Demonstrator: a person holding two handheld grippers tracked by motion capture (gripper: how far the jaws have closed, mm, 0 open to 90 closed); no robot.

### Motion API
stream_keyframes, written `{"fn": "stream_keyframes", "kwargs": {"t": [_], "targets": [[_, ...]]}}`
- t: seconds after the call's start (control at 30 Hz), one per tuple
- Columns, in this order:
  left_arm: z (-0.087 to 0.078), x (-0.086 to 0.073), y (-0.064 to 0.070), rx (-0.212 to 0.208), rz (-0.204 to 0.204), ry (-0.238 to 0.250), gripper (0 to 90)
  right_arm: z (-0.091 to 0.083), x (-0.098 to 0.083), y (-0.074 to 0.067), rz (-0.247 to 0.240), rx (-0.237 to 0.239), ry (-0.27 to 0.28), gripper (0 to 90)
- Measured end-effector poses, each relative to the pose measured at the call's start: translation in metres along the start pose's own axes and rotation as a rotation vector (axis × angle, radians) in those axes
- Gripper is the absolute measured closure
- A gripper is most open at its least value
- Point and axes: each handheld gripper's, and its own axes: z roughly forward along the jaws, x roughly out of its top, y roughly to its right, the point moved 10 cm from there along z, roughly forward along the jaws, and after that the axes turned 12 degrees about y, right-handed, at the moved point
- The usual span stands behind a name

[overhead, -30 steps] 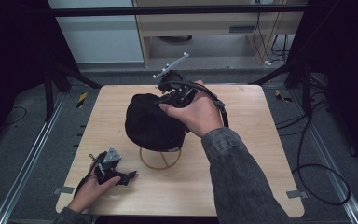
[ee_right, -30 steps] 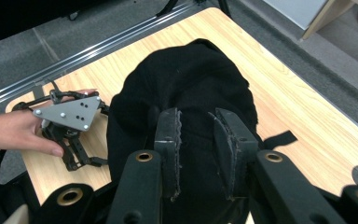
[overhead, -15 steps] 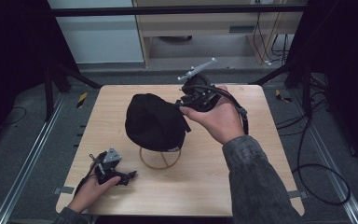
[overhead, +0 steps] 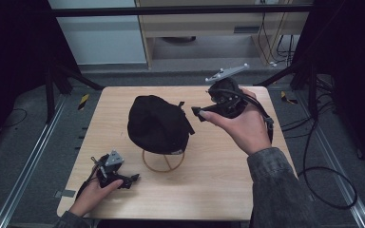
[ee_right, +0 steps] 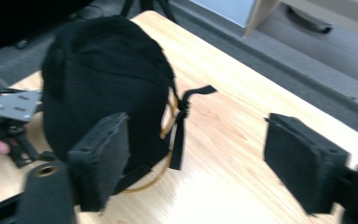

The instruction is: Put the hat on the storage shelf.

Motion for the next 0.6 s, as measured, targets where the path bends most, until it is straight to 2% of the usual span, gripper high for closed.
{"fn": "stream_keyframes", "kwargs": {"t": [0.13, 0.27, 0.4, 0.6], "targets": [[0.0, 0.0, 0.0, 0.0, 0.0, 0.0, 0.0, -0.004, -0.005, 0.009, 0.011, -0.038, 0.004, 10.3], [0.0, 0.0, 0.0, 0.0, 0.0, 0.0, 0.0, -0.007, -0.008, 0.014, 0.009, -0.046, 0.016, 6.6], [0.0, 0.0, 0.0, 0.0, 0.0, 0.0, 0.0, -0.011, -0.014, 0.02, 0.034, -0.065, 0.02, 7.2], [0.0, 0.0, 0.0, 0.002, -0.001, 0.001, 0.0, -0.022, -0.033, 0.032, 0.017, -0.101, -0.003, 11.6]]}}
